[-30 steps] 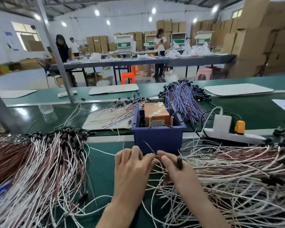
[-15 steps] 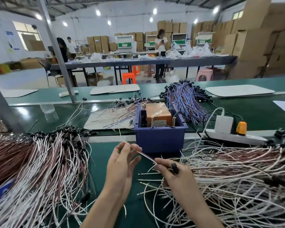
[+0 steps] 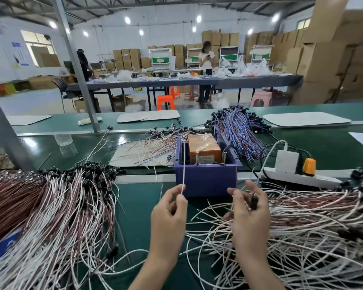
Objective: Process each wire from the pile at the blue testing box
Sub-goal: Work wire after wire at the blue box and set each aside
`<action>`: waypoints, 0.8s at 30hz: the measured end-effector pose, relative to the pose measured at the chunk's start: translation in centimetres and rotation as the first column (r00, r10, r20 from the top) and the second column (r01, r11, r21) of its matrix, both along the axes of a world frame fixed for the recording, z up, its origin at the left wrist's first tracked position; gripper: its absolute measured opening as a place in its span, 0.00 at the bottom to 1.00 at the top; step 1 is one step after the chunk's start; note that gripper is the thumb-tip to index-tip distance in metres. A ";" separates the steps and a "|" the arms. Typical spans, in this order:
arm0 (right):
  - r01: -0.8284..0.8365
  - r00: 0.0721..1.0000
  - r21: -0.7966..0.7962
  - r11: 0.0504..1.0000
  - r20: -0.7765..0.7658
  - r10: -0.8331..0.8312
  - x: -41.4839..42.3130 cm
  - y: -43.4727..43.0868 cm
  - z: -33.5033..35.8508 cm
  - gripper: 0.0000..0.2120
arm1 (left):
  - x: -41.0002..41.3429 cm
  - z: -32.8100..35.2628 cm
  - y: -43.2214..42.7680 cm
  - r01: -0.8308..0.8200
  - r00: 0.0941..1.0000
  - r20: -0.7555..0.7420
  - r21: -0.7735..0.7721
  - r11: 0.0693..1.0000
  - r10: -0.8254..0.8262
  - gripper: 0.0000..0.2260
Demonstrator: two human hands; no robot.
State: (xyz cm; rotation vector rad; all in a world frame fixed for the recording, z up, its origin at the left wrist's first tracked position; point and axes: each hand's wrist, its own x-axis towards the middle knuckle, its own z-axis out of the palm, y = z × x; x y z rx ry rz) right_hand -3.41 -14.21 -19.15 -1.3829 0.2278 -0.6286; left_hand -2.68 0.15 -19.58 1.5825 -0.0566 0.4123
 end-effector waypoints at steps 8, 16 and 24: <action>0.050 0.997 0.031 0.998 -0.058 -0.048 3.3 0.4 0.1 0.08 | -0.9 -1.2 -1.0 -0.040 0.999 -0.016 0.180 0.983 0.044 0.19; 0.010 0.999 -0.097 0.995 -0.040 -0.014 2.9 0.5 -0.1 0.10 | -2.0 -1.1 -1.7 -0.025 1.000 0.024 0.368 0.930 0.017 0.20; 0.006 1.000 -0.095 0.995 -0.016 -0.008 2.5 0.5 -0.2 0.10 | -2.2 -1.1 -1.7 -0.020 0.999 0.046 0.409 0.912 0.001 0.20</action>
